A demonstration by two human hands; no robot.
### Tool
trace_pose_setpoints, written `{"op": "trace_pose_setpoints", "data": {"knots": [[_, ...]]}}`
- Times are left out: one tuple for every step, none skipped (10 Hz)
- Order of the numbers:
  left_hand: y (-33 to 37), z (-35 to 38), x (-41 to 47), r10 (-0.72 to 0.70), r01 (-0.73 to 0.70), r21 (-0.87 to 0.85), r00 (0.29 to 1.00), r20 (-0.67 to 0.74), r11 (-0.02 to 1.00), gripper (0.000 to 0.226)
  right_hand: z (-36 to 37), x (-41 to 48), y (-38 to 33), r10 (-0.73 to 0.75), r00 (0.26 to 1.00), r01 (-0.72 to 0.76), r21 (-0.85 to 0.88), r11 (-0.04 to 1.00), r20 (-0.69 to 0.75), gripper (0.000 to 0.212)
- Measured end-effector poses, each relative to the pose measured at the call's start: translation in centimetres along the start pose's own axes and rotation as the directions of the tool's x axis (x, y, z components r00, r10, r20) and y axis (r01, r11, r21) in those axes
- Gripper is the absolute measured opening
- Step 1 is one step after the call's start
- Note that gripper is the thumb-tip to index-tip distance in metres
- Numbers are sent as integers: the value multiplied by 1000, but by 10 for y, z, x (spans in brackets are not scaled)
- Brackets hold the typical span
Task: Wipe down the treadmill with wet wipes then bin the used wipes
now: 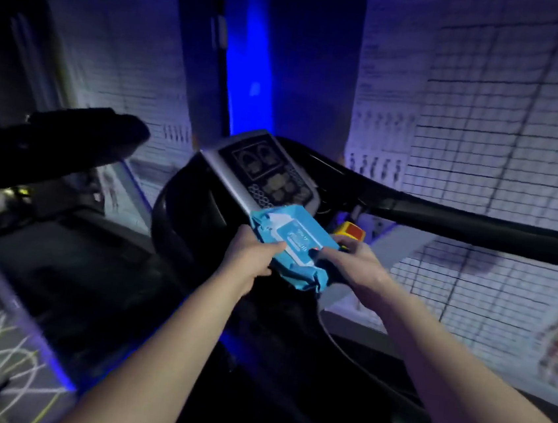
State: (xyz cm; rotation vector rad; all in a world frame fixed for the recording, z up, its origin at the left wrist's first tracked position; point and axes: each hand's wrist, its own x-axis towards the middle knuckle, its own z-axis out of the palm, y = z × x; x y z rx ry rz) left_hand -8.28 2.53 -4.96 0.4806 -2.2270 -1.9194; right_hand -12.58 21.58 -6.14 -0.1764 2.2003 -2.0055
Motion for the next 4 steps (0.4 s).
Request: {"op": "trace_pose_setpoints", "data": {"knots": [[6,-46,41,112,-97,111,983,-143,989,38,47,49,-22,-76,996,80,-77,994,54,26],[11,-83,70,167,-122,246,971,-173,962,44,81,90,-25,-79,986,102,-155,983,145,19],[12,-103,84,210,-84,600,967,-144,796,57,101,120,-11,-87,981,132,-266,955,174,17],[14,-101,83,250,8,913,961,-120,407,71,110,134,9,-26,979,99,-363,927,202,26]]}}
